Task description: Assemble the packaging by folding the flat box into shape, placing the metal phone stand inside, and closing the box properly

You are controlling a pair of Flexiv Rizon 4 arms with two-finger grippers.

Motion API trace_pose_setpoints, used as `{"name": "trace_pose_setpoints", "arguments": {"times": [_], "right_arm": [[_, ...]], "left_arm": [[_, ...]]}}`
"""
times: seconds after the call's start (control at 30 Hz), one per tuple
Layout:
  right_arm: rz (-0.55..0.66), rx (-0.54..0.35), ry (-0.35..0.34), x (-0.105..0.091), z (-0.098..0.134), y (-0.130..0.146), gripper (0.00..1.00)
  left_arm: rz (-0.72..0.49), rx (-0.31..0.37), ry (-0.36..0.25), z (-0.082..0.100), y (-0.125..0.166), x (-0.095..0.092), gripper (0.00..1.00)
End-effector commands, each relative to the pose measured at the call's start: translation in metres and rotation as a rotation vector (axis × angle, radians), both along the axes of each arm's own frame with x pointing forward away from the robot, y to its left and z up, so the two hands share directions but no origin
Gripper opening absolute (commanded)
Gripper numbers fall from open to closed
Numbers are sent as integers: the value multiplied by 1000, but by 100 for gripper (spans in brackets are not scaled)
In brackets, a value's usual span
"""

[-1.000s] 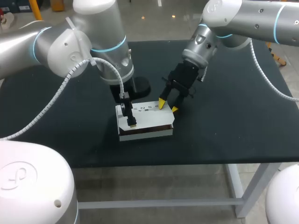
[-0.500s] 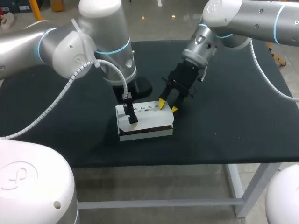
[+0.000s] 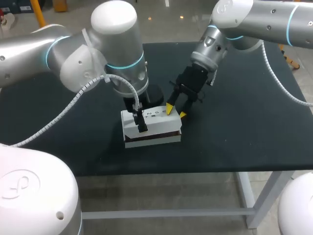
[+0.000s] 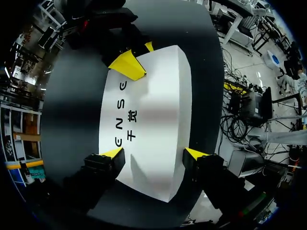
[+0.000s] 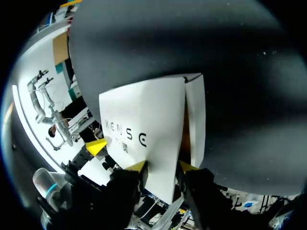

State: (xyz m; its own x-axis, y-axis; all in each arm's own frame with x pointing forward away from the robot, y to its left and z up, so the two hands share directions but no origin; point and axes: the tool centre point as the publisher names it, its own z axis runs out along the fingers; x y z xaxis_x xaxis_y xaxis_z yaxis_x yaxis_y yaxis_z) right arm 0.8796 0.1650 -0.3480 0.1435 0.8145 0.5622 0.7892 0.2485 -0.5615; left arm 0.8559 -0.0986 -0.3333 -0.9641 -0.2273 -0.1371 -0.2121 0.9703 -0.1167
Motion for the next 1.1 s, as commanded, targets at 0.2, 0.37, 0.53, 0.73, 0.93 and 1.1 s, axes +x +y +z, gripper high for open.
{"name": "trace_pose_setpoints", "arguments": {"times": [0.2, 0.37, 0.53, 0.73, 0.93, 1.1], "right_arm": [[1, 0, 0, 0, 0, 1, 43], [1, 0, 0, 0, 0, 1, 43], [1, 0, 0, 0, 0, 1, 43], [1, 0, 0, 0, 0, 1, 42], [1, 0, 0, 0, 0, 1, 43], [1, 0, 0, 0, 0, 1, 44]], "left_arm": [[80, 40, -102, -5, -2, -1, 74], [100, 52, -138, -6, -3, 1, 62], [71, 59, -167, -7, -3, 0, 49], [61, 79, -195, -9, -5, 0, 44], [48, 94, -216, -10, -7, -1, 38], [37, 101, -221, -11, -7, -2, 41]]}}
